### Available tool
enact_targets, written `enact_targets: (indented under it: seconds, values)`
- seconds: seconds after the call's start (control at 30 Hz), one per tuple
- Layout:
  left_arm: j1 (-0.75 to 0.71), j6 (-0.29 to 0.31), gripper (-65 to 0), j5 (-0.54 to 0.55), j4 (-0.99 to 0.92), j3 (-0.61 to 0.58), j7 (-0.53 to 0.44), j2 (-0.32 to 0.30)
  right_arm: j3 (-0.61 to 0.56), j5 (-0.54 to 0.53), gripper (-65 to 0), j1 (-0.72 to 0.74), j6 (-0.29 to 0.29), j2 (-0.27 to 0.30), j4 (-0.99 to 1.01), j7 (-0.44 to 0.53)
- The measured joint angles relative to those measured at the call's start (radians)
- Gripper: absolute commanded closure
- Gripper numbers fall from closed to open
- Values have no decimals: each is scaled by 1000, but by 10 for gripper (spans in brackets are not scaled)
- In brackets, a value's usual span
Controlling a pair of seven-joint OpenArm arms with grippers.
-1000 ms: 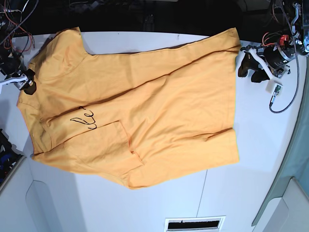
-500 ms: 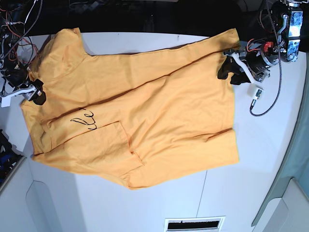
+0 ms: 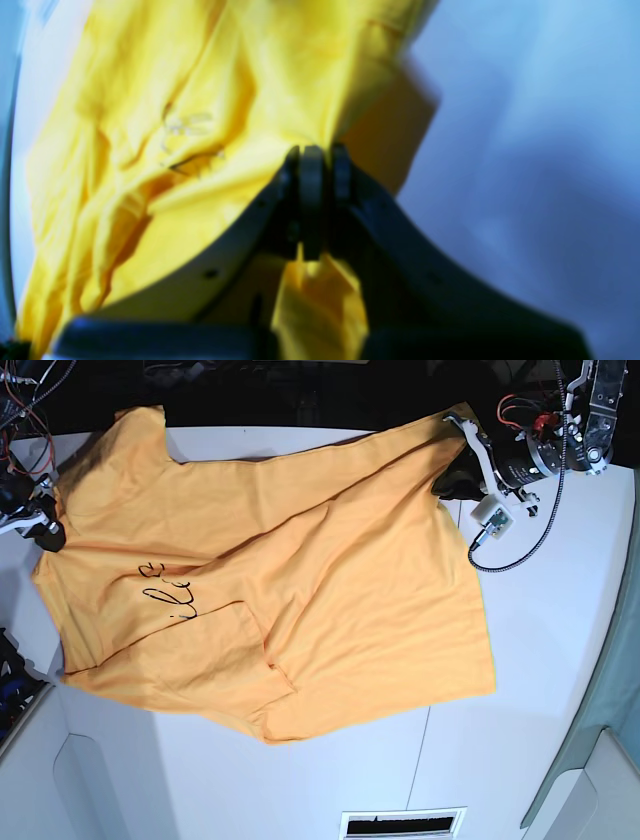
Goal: Layout the t-shirt on the table in an organized manner, then fold the t-shirt properly
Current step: 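Lift the shirt with both grippers and swing it across the table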
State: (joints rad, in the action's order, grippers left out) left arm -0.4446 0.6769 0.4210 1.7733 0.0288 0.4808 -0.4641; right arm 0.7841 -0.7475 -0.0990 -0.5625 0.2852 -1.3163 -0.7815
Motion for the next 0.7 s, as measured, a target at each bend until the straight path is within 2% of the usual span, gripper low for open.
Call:
enact_targets:
  seconds: [0.23, 0.37, 0.43, 0.7]
  values:
    - [-64, 0, 0, 74, 269, 113, -7, -12, 61, -69, 0, -220, -11, 11, -280, -30]
    - [-60, 0, 0, 105, 357, 194, -2, -13, 142, -121, 0, -319, -10, 11, -419, -34]
    - [-59, 0, 0, 131, 392, 240, -3, -13, 196, -189, 0, -351, -14, 11, -473, -63]
    - [-62, 5, 0, 280, 483, 430, 48, -12, 369, -304, 0, -411, -26, 11, -555, -121]
